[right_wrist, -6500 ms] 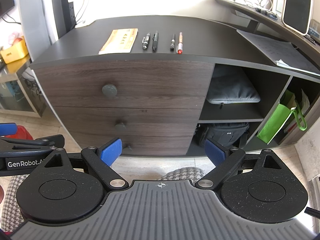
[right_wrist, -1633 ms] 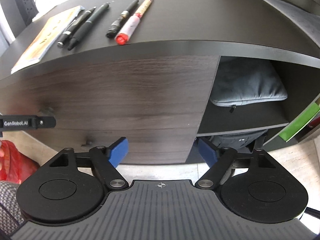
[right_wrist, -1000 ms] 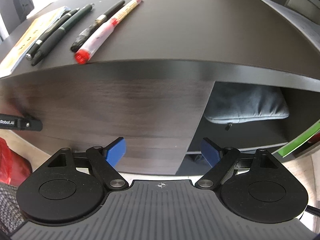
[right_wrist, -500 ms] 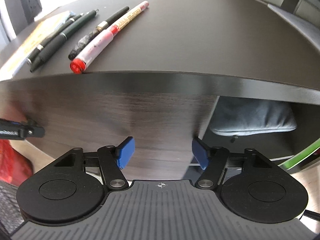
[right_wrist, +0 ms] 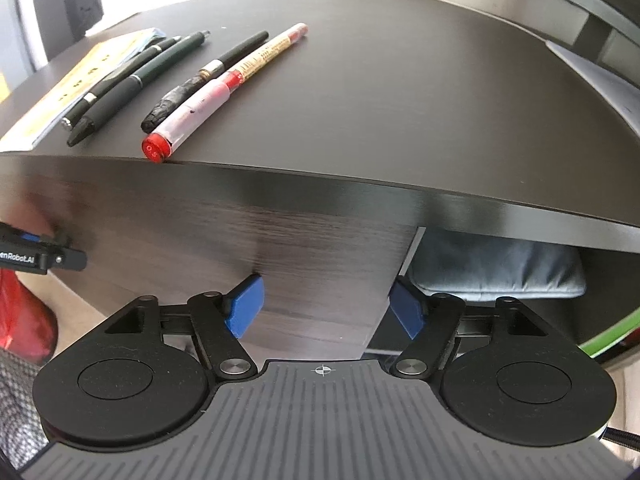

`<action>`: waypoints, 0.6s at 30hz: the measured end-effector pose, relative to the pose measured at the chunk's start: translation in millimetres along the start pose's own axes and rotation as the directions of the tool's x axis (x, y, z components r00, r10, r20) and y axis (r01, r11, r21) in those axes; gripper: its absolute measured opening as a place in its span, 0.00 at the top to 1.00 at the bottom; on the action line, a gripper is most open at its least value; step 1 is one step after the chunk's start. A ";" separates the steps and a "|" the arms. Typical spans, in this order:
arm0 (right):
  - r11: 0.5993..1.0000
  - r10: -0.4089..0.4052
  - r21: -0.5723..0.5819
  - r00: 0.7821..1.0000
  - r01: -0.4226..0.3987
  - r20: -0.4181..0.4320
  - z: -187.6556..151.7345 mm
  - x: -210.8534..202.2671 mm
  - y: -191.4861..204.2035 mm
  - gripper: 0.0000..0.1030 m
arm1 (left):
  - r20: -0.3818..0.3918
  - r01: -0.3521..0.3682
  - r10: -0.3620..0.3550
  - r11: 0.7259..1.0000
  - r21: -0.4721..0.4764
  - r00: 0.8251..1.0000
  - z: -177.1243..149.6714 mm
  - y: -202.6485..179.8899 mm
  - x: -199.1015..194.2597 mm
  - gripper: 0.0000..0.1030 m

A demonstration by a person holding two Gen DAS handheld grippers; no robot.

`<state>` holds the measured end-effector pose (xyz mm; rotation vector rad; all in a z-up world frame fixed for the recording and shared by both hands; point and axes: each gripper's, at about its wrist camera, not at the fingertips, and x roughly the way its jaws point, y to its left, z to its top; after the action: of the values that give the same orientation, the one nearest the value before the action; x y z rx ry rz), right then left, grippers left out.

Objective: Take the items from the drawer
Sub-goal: 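Close the left gripper around the drawer knob, then pull the drawer open with the left gripper and release the knob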

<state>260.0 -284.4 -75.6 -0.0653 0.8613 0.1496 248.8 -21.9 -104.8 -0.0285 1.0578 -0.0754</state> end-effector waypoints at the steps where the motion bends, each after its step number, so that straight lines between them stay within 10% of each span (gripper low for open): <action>1: 1.000 0.010 0.002 1.000 -0.010 0.005 -0.7 -0.3 -1.5 0.28 | 0.001 0.000 0.000 1.000 0.005 1.000 -1.1 -1.0 -0.2 0.60; 18: 1.000 0.011 -0.022 0.999 -0.012 -0.039 -4.0 -16.5 5.9 0.34 | 0.020 -0.008 0.006 0.997 0.081 1.000 -49.6 -17.0 -10.2 0.60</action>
<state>245.4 -280.8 -65.7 -0.0844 0.8987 0.1694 199.8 -37.4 -119.3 0.0479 1.0343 -0.1118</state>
